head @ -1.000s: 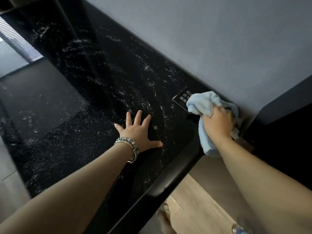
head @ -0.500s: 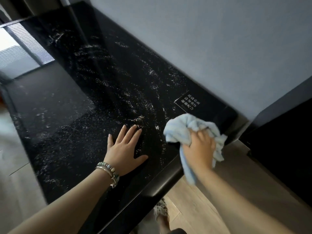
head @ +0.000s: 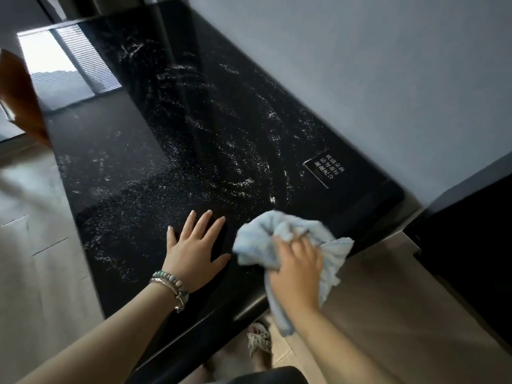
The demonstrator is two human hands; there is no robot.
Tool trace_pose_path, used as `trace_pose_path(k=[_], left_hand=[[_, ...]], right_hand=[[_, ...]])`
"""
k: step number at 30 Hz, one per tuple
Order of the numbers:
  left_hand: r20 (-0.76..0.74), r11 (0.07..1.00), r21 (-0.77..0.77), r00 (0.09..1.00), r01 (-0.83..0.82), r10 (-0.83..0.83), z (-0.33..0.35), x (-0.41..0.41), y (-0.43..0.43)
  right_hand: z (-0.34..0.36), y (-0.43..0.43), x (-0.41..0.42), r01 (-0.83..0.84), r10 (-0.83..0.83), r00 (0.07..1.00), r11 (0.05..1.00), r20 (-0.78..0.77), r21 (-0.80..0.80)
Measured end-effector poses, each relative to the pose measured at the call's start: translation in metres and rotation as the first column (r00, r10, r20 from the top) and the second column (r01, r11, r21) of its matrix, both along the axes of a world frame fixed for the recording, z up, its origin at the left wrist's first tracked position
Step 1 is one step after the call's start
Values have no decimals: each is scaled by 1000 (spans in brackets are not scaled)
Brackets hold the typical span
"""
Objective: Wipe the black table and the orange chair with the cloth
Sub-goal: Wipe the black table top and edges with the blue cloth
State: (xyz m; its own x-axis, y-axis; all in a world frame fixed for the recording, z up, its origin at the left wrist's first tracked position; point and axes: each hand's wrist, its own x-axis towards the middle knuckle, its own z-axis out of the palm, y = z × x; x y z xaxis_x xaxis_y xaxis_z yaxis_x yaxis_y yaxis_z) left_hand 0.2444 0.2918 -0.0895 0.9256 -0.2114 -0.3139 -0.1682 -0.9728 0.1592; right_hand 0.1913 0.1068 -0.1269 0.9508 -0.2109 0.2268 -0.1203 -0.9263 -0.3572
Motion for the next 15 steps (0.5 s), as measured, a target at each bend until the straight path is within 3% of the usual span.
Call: trace_pose_path(k=[3,4,7,9,11,13,15], left_hand=[[-3,1000,-9,1000,28,-28,3,-7,12],[-8,999,-11,999,42,-42,5,-8,18],[-13,994,13,994,108,-108,10,-10,41],[-11,992,14,992,124,-124,10,-11,54],[-6,993,4,993,119,-119,8,-12,75],[-14,992,8,992,123,-123,5,-14,94],[-29,987,20,987,161,-160,3,-18,108]], right_hand=[[0,-12,1,-178,183,982,978,36,-108],[0,-26,11,-134,136,991,984,16,-114],[16,-48,40,207,-216,964,976,-154,-73],[18,-22,35,285,-287,940,958,-184,-36],[15,38,6,207,-207,970,978,-125,-10],[5,85,-34,21,-22,996,1000,-90,-20],[5,89,-44,-135,130,988,989,-88,-55]])
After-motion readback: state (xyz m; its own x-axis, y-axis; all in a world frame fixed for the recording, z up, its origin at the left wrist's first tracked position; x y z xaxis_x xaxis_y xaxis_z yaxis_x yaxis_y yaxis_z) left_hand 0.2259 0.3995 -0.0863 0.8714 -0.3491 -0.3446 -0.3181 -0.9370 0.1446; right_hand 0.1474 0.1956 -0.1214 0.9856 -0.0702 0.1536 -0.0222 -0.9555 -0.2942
